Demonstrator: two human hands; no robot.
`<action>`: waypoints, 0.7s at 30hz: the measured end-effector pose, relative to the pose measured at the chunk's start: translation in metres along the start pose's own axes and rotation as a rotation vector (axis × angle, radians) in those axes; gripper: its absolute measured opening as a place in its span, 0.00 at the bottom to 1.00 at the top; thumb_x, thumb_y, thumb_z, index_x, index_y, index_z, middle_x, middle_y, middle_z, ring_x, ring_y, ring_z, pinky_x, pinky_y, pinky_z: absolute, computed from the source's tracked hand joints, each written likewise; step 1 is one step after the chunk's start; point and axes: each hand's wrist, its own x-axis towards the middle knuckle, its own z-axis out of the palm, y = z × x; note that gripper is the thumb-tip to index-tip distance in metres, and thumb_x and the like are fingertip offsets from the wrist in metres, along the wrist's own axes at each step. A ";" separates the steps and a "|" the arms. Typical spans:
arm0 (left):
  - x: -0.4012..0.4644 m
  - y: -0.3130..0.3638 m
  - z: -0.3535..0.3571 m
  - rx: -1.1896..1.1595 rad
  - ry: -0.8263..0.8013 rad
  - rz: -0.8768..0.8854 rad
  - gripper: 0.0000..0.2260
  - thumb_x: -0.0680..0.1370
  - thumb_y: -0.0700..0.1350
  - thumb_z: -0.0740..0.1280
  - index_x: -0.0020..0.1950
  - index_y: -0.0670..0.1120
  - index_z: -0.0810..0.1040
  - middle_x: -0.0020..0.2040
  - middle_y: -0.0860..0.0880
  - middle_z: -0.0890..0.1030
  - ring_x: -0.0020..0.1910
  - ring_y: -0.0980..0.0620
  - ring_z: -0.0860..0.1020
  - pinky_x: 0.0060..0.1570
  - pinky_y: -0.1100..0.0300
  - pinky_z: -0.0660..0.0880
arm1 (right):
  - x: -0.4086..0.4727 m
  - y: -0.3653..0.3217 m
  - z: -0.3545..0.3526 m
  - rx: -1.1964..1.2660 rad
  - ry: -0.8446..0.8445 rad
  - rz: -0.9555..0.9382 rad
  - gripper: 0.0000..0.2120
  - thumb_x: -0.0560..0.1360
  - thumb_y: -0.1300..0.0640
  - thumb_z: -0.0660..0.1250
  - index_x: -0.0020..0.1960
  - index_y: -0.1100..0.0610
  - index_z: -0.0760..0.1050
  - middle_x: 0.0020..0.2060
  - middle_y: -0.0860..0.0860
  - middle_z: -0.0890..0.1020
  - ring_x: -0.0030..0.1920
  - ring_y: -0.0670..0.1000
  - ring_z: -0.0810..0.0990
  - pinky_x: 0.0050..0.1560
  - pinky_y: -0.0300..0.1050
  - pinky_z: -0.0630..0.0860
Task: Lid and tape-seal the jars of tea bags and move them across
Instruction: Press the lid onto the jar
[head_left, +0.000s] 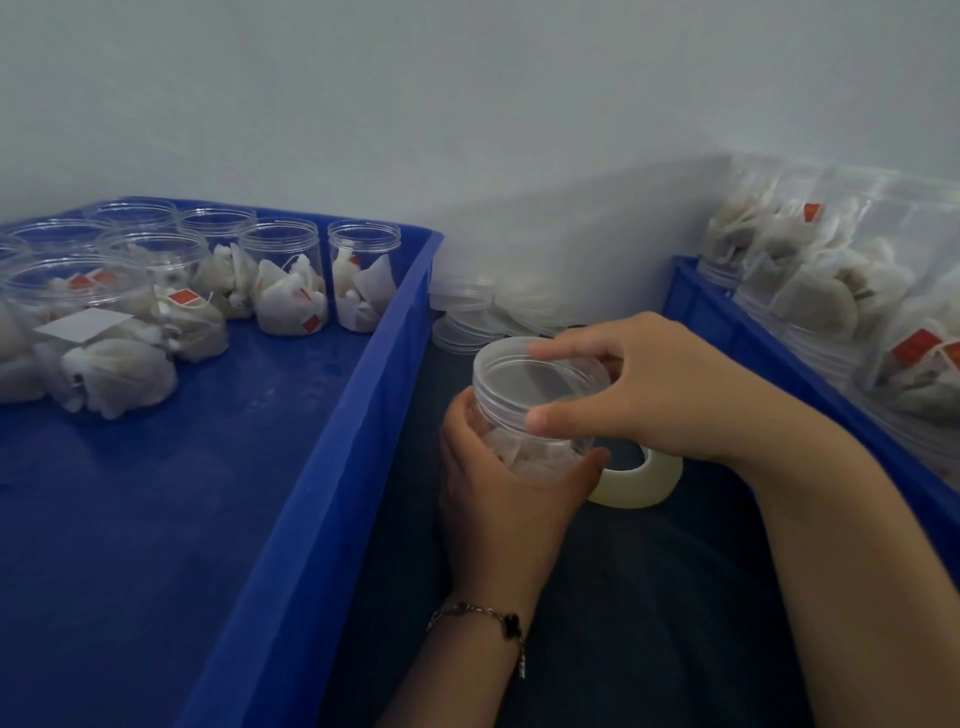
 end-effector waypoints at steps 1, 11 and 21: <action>0.000 0.000 0.000 -0.002 -0.001 0.000 0.46 0.50 0.67 0.72 0.64 0.65 0.57 0.63 0.60 0.71 0.59 0.60 0.74 0.53 0.56 0.77 | -0.001 -0.002 0.000 -0.017 -0.003 0.014 0.35 0.55 0.36 0.71 0.62 0.40 0.75 0.63 0.41 0.76 0.58 0.38 0.72 0.55 0.37 0.69; 0.001 0.003 -0.001 -0.014 -0.042 -0.052 0.45 0.52 0.77 0.62 0.64 0.60 0.57 0.62 0.58 0.70 0.58 0.58 0.74 0.48 0.60 0.73 | 0.000 -0.027 0.042 -0.468 0.153 0.271 0.41 0.65 0.22 0.53 0.64 0.52 0.61 0.59 0.56 0.68 0.58 0.57 0.69 0.44 0.49 0.66; 0.001 0.000 0.001 -0.051 -0.004 0.009 0.44 0.50 0.65 0.74 0.62 0.66 0.58 0.63 0.60 0.71 0.59 0.61 0.74 0.52 0.58 0.77 | -0.006 -0.007 -0.002 -0.111 -0.157 -0.012 0.37 0.66 0.38 0.70 0.72 0.37 0.60 0.74 0.39 0.58 0.68 0.39 0.60 0.60 0.36 0.58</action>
